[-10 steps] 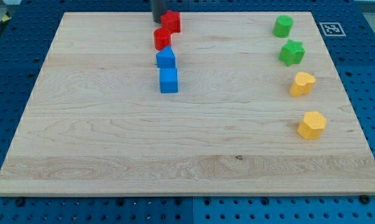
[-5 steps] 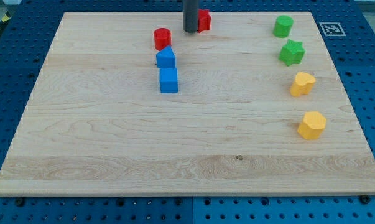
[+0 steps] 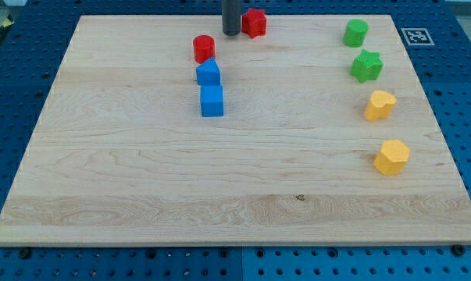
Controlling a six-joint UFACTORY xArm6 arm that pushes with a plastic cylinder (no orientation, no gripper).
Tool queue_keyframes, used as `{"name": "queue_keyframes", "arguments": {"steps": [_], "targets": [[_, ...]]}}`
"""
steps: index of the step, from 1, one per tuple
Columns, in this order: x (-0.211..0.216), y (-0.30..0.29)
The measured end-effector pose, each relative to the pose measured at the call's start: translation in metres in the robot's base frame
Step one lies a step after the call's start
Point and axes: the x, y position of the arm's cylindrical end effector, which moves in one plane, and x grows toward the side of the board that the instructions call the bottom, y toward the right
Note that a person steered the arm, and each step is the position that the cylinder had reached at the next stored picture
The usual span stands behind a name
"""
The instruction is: Slide the red star towards the green circle
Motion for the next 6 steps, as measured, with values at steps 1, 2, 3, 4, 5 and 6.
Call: {"name": "queue_keyframes", "arguments": {"steps": [1,2,3,4,5,6], "targets": [[-0.018,0.000],[-0.017,0.010],[-0.008,0.038],[0.005,0.075],[0.036,0.102],[0.041,0.136]]}}
